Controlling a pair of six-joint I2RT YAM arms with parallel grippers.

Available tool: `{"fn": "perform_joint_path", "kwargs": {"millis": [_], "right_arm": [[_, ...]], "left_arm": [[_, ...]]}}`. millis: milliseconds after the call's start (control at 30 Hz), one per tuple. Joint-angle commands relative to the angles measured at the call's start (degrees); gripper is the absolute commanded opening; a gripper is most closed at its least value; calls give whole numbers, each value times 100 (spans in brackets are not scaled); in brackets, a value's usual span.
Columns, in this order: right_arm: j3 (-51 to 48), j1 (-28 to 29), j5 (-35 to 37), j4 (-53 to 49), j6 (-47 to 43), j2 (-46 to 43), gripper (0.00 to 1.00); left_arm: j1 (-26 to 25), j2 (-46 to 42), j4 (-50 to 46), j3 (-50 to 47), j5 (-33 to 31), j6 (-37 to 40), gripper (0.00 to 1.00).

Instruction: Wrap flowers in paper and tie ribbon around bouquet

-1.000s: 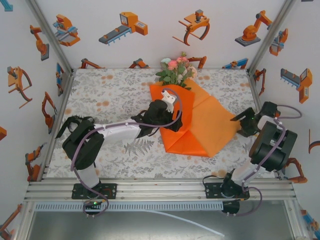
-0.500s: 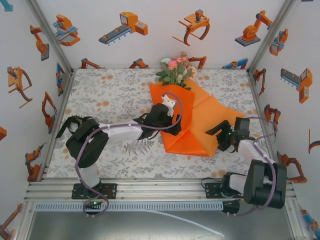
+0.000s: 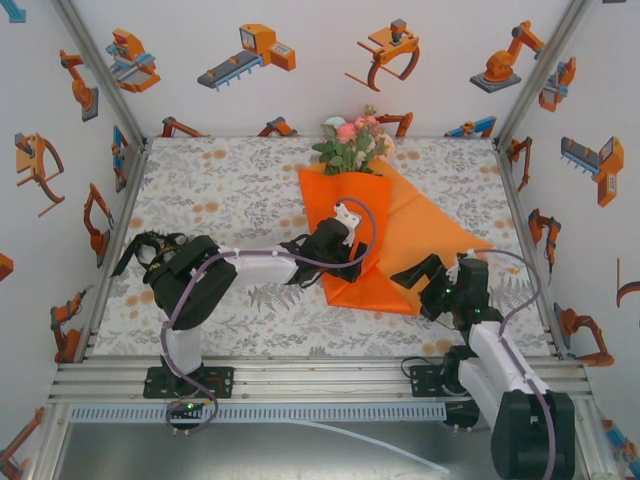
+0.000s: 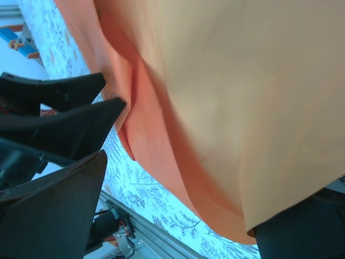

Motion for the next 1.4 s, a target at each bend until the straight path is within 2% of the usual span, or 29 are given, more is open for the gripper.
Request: {"fn": "perform_joint_path", "kwargs": {"millis": [0,100,267,500,533,600,667,767,900,1100,1200,1367], "right_arm": [[-174,271,23,87,322,-370,93],[-222,665,457,-176,392,-750,91],[-358,1146,1160,-220,702,-950,76],[13,1455,1831,-1463,259,-1134,60],[89,1489,1889,-1690,171,-1166,60],[177,1554,1904,-1902,131,-1305,72],[14,1574,1632,-1558,313,-1506,75],[-379,1606,1434,-1176,1081,-1790,74],[-189,1687,1862,-2124,1259,-2395,76],[-215,1688,2265,-2145,2012,-3129,74],[-404,1694,2314,-1809,2105,-3218,74],[-771,1766,2381,-663,2076,-2968,74]], "left_arm": [[-28,185,-304,96,-171,-90,70],[-28,190,-333,88,-263,-133,70],[-24,155,-346,64,-343,-204,70],[-20,-59,-290,-54,-339,-176,71],[-12,-83,-293,-60,-355,-163,71],[-11,-113,-289,-55,-369,-123,71],[-11,-123,-300,-44,-370,-99,71],[-1,-143,-307,-23,-373,-85,71],[-2,-154,-306,7,-362,-92,71],[-1,-142,-300,44,-313,-120,71],[-3,-136,-291,36,-299,-138,71],[-8,-122,-273,-5,-296,-181,71]]}}
